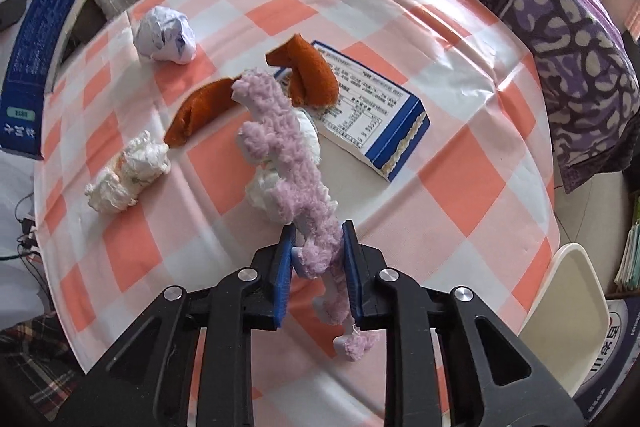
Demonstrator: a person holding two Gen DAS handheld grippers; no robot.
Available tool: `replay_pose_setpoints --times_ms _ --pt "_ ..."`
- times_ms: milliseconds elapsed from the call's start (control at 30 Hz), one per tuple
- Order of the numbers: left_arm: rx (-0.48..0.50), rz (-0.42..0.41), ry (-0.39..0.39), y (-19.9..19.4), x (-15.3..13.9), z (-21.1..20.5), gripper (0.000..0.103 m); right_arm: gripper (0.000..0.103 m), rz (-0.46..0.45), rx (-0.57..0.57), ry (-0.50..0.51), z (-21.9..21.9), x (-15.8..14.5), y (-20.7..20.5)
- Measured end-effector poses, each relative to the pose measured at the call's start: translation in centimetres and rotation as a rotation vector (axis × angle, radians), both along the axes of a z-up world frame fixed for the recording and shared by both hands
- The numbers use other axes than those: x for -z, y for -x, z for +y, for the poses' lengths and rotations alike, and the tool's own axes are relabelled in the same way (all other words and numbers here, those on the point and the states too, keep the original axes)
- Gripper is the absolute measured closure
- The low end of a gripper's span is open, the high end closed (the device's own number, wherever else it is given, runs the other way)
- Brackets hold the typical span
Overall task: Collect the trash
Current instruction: 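Drop pink strip in bin with right tool while left tool carries box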
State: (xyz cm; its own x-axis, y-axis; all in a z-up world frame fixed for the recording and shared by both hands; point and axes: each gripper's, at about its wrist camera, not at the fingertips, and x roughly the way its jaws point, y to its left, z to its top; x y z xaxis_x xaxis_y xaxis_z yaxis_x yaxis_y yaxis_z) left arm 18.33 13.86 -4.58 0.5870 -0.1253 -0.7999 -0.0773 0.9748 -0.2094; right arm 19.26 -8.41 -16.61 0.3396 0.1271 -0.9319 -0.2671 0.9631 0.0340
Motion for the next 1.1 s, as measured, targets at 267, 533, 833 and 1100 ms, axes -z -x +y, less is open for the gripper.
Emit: replay_pose_setpoints --times_ms 267,533,833,1100 --pt "-0.033 -0.042 0.038 0.3 -0.5 0.2 0.061 0.093 -0.141 0.114 -0.192 -1.2 -5.3 0.3" --pt "-0.050 -0.098 0.054 0.8 -1.2 -0.6 0.061 0.093 -0.240 0.203 -0.278 -2.5 -8.1 1.1" --pt "-0.027 -0.107 0.045 1.2 -0.9 -2.9 0.061 0.093 -0.279 0.270 -0.308 -4.6 -9.2 2.1" --pt "0.032 -0.101 0.069 1.7 -0.5 -6.1 0.061 0.093 -0.285 0.313 -0.303 -7.0 -9.7 3.2"
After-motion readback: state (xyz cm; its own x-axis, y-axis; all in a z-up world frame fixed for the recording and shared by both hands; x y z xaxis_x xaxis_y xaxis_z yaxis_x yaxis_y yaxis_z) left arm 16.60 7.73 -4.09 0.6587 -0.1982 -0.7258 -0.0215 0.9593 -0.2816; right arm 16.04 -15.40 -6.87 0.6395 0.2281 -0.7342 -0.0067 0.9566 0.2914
